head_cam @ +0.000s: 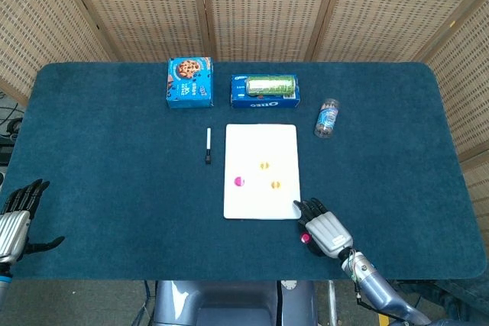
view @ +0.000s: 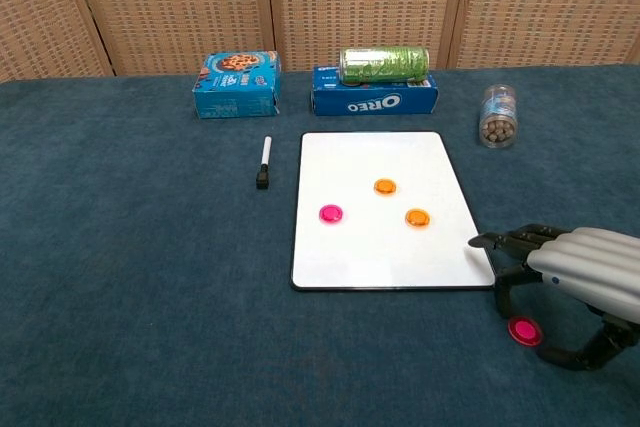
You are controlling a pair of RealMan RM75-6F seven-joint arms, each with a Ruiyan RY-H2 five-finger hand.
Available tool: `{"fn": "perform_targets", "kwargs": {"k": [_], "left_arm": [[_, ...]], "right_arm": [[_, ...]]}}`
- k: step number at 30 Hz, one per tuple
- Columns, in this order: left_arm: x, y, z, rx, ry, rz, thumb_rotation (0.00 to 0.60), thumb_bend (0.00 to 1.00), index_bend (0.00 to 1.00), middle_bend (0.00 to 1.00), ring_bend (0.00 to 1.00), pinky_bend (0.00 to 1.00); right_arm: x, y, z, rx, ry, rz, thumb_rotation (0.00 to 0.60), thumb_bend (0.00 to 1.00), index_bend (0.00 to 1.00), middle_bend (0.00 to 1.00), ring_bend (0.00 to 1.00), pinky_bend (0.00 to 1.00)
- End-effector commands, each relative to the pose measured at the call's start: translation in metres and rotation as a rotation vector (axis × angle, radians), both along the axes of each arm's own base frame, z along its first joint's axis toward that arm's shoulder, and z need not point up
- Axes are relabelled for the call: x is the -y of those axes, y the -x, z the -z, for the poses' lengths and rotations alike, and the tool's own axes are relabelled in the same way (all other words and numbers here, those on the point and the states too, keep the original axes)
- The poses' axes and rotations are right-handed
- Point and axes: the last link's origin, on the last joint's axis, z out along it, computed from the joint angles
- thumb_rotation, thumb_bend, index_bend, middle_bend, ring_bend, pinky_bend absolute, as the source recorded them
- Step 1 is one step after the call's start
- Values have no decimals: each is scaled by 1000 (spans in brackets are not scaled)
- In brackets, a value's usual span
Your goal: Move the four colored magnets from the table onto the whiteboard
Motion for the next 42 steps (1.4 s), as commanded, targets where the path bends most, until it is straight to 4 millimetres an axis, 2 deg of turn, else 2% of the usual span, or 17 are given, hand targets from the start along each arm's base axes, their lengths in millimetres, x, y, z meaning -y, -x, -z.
{"fn": "perform_targets", "kwargs": {"k": [1,9,16,22,26,29,36,42], "left_arm": [[0,0,0,0,-1,0,600,0,0,0,0,0],[0,0,0,1,0,1,600,0,0,0,0,0],[0,0,-1,2,-3,-1,600,0,0,0,0,0],[0,1,-2,5,-8,-3,600,0,0,0,0,0],[0,1,-3,9,-9,-5,600,0,0,0,0,0],[-1,2,-4,12,-10,-6,600,0,0,0,0,0],[-1,4,-5,22,-13,-10,600,0,0,0,0,0],[-1,4,-5,24,-11,-8,600,0,0,0,0,0]], "right_arm": [[0,-1,1,12,-6,9,600,363,511,0,0,12],[1,-4,0,39,-8,26,600,362,516,0,0,12],[10,-11,-7,61,11,26,600,363,516,0,0,12],[30,-33,-17,83,43,1,600,363,516,0,0,12],[52,-59,-21,96,61,-6,600,363,516,0,0,12],[65,-73,-18,79,65,-5,600,363,517,0,0,12],[82,-105,-7,51,72,12,600,363,519,0,0,12],[88,-125,1,19,80,31,600,363,519,0,0,12]]}}
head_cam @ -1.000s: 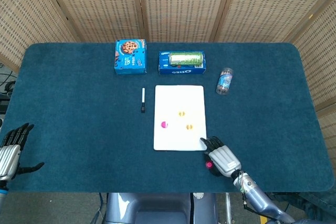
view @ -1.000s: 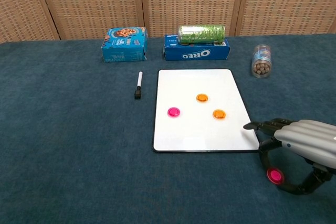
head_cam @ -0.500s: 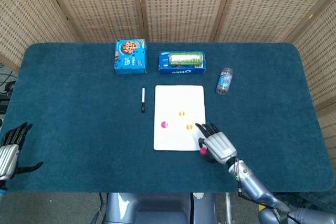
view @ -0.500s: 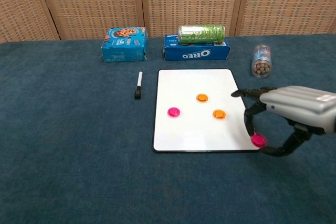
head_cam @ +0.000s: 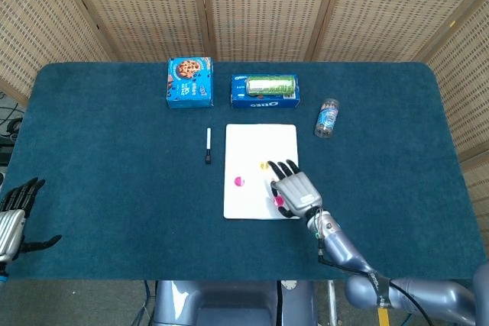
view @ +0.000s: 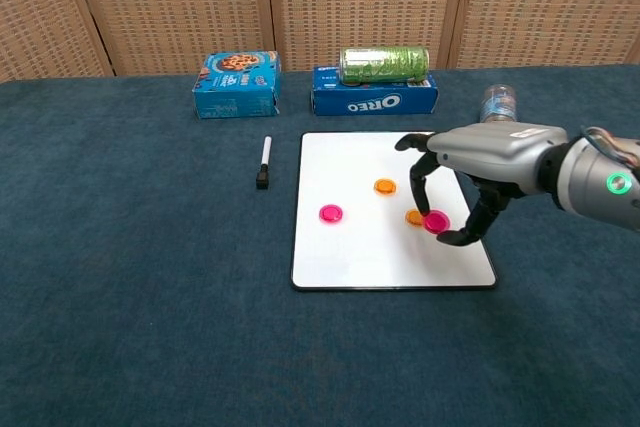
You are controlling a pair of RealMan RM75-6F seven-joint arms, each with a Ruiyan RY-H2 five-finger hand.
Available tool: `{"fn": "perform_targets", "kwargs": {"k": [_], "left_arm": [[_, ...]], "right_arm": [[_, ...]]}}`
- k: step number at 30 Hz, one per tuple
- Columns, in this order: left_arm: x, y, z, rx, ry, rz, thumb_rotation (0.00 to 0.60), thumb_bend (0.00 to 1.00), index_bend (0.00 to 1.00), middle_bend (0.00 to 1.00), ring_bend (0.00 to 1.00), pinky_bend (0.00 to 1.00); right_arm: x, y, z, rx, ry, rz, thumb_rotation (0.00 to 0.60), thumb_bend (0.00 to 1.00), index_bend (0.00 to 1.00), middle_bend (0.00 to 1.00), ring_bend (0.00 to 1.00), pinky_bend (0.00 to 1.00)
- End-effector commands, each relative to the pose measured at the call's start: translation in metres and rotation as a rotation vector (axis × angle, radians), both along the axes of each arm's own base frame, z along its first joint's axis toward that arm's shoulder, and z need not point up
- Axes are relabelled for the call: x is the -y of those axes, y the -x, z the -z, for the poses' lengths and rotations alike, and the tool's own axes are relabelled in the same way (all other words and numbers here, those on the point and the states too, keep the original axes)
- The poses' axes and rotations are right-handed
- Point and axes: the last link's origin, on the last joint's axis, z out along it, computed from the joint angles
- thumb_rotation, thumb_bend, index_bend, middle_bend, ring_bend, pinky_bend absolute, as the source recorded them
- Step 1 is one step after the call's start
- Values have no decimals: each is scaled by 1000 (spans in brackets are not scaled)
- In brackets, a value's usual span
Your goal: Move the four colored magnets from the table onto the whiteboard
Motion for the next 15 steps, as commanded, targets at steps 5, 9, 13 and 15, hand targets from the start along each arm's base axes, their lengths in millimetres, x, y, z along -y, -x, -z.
{"fn": "perform_targets", "kwargs": {"k": [5,9,13,15], "left_arm": [[-1,1,0,1,3,-2,600,0,0,0,0,0],[-1,1,0,4,4,-3,600,0,0,0,0,0],[0,2,0,6,5,-5,600,0,0,0,0,0],[-1,2,1,7,6,-6,600,0,0,0,0,0]], "right_arm": [[3,-37,16,-21,-7,2,600,363,521,0,0,12],[2,-47,27,-39,-11,2,600,363,521,0,0,12],[1,-51,35,-61,-11,-4,600,363,521,0,0,12],[1,-51,37,-68,-10,-5,600,363,521,0,0,12]]}}
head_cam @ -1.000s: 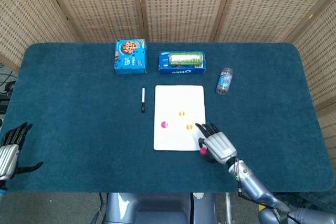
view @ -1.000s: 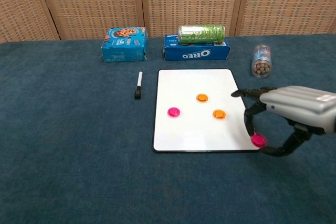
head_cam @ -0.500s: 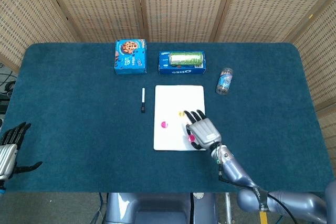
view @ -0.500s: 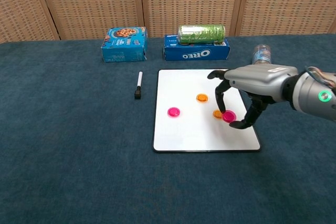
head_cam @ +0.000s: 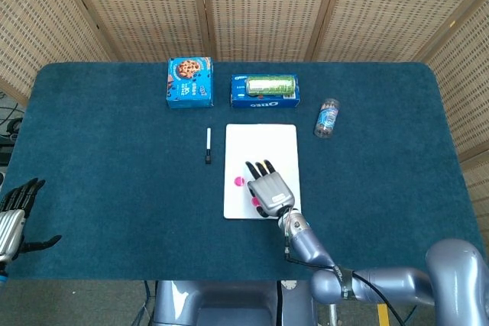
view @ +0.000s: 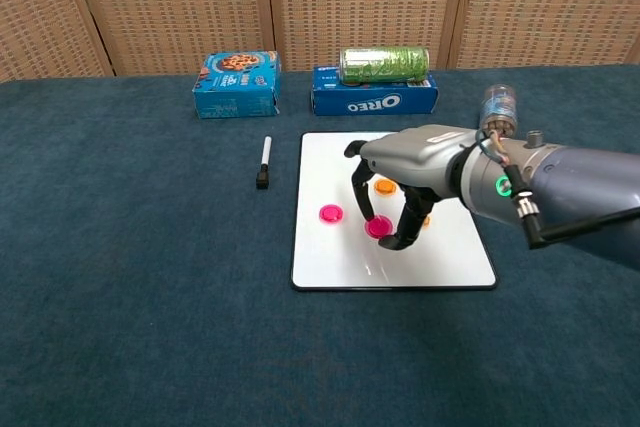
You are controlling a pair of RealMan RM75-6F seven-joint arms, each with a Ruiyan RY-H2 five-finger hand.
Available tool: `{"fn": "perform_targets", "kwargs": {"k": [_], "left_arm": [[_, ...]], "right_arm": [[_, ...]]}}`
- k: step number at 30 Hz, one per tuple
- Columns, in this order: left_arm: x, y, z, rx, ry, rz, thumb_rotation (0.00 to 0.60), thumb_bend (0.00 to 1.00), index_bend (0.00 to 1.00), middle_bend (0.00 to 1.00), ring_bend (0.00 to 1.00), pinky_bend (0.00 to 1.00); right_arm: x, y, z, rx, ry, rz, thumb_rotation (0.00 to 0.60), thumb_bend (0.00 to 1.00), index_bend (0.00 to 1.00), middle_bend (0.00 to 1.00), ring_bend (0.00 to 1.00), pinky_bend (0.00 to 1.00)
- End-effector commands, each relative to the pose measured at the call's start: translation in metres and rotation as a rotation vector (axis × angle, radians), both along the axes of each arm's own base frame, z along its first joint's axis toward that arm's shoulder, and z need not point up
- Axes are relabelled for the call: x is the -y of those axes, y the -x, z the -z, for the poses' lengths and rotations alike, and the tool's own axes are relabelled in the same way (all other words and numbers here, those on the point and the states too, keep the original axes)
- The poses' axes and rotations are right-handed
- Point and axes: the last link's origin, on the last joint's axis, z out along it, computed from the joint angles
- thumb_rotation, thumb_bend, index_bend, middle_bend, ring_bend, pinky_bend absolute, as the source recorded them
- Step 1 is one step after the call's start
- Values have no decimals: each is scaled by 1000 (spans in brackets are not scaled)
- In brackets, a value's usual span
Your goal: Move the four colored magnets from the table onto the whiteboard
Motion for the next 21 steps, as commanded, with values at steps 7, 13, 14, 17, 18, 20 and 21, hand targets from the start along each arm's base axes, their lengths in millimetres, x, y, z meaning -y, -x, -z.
{"fn": "perform_targets", "kwargs": {"k": [7,13,14,17,18,20,21], "left_arm": [[-1,0,1,2,3,-1,600,0,0,0,0,0],[-1,0,1,1,5,-2,600,0,0,0,0,0],[-1,0,1,0,5,-3,600,0,0,0,0,0],[-1,0,1,1,5,-4,600,0,0,0,0,0],[-1,1,1,1,5,-5,600,0,0,0,0,0],[-1,1,1,3,5,-6,600,0,0,0,0,0],[-2,1,1,3,5,-7,600,0,0,0,0,0]], "right_arm": [[1,-1,10,-29,4,-1,600,363,521,0,0,12],[3,0,17,-46,9,19,600,363,521,0,0,12],[3,0,18,-47,9,23,600,363,521,0,0,12],[4,0,21,-57,11,28,600,363,521,0,0,12],[5,0,21,-58,12,29,600,363,521,0,0,12],[5,-1,23,-60,12,33,600,363,521,0,0,12],[5,-1,24,-59,11,36,600,363,521,0,0,12]]}}
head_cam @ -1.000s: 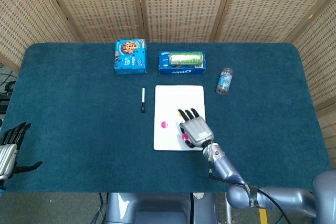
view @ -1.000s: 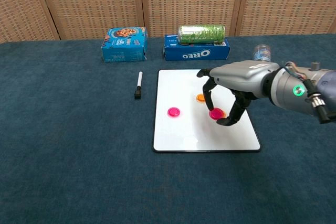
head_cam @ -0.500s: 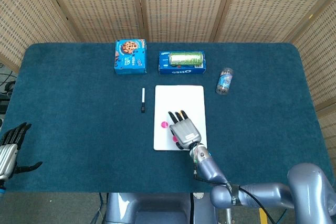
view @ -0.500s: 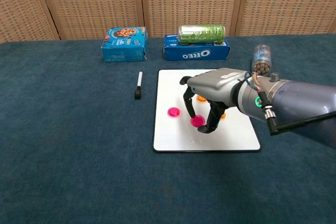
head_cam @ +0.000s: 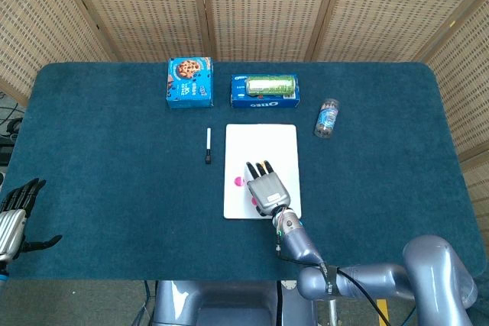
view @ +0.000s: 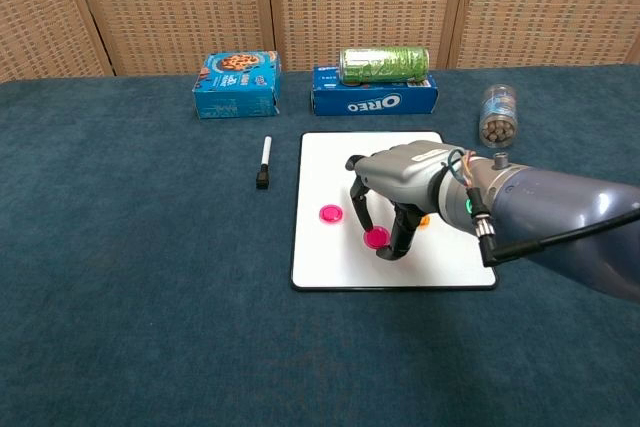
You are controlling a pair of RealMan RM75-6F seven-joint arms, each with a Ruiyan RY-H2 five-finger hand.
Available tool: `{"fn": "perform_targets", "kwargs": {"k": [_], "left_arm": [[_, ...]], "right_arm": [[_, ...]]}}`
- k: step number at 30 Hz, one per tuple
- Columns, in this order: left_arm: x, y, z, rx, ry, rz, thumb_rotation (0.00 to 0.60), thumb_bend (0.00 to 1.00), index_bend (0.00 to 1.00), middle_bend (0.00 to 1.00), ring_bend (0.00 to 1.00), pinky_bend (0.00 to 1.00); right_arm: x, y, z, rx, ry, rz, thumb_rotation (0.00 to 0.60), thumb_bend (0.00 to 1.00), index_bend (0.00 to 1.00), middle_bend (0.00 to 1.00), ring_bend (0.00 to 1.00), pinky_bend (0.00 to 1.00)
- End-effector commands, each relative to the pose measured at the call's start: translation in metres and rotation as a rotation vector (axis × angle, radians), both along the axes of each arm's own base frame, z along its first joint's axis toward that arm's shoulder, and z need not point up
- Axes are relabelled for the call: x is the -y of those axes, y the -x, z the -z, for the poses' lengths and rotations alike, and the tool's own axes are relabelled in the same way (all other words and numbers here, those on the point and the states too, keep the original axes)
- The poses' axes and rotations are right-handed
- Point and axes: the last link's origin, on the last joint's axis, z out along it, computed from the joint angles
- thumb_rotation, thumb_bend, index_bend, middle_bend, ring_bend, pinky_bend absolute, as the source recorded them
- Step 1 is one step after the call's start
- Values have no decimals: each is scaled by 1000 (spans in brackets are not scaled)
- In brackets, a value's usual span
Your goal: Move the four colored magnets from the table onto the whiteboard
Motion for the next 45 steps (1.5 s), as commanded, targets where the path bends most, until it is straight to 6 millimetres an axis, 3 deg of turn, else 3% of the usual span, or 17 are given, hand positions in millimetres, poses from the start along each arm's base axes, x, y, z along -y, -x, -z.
{"fn": "perform_targets", "kwargs": {"k": [1,17,27,36,39,45], "left_arm": [[0,1,0,0,1,-1,600,0,0,0,0,0],[-1,3,-2,8,-2,-6,600,0,0,0,0,0],[0,3,-3,11,-6,-7,600,0,0,0,0,0],[-1,3,-3,11,-6,-6,600,0,0,0,0,0],[-1,3,-3,12,-5,-5,600,0,0,0,0,0],[0,4,-6,20,-17,-2,600,0,0,0,0,0]], "right_arm": [[0,-2,2,2,-1,6,600,363,521,0,0,12],[1,-3,7,-12,-3,20,600,359,521,0,0,12],[1,-3,6,-19,-3,17,600,336,412,0,0,12],[1,-3,2,-13,1,14,600,334,407,0,0,12],[1,-4,-11,7,21,0,600,334,406,0,0,12],[-6,4,-82,135,125,-53,600,327,360,0,0,12]]}}
